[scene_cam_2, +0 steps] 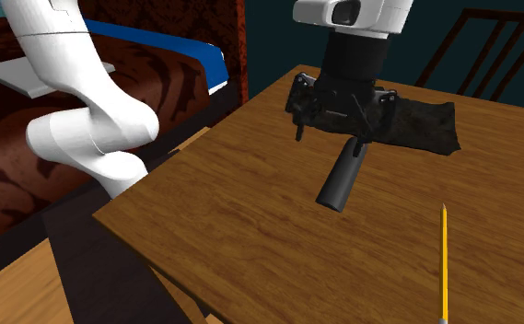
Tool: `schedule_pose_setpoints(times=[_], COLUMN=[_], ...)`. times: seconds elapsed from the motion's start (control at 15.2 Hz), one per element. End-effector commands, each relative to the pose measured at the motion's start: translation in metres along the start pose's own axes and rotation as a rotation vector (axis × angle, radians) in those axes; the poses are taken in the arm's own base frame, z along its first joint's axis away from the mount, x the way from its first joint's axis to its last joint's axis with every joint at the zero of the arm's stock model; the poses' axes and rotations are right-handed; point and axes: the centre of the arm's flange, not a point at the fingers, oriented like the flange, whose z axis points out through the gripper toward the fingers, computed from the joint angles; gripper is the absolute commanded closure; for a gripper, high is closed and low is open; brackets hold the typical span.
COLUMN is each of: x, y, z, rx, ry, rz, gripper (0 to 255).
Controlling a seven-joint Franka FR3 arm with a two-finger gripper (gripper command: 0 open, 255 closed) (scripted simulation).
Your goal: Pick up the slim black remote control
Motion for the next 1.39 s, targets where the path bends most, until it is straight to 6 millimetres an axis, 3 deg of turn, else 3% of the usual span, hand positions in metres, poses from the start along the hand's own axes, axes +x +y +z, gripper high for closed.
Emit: schedule_pose_setpoints(times=[0.0,0.07,0.66,0.73,1.32], x=[-0.002,-0.002,-0.010,-0.009,-0.010], y=[-0.030,-0.042,-0.044,-0.045,-0.044], z=[0.001,0.002,0.041,0.041,0.041], rx=[-0.012,-0.019,-0.019,-0.019,-0.019], ry=[0.024,0.035,0.035,0.035,0.035], rz=[0.110,0.148,0.148,0.148,0.148], gripper=[0,0,0,255,255])
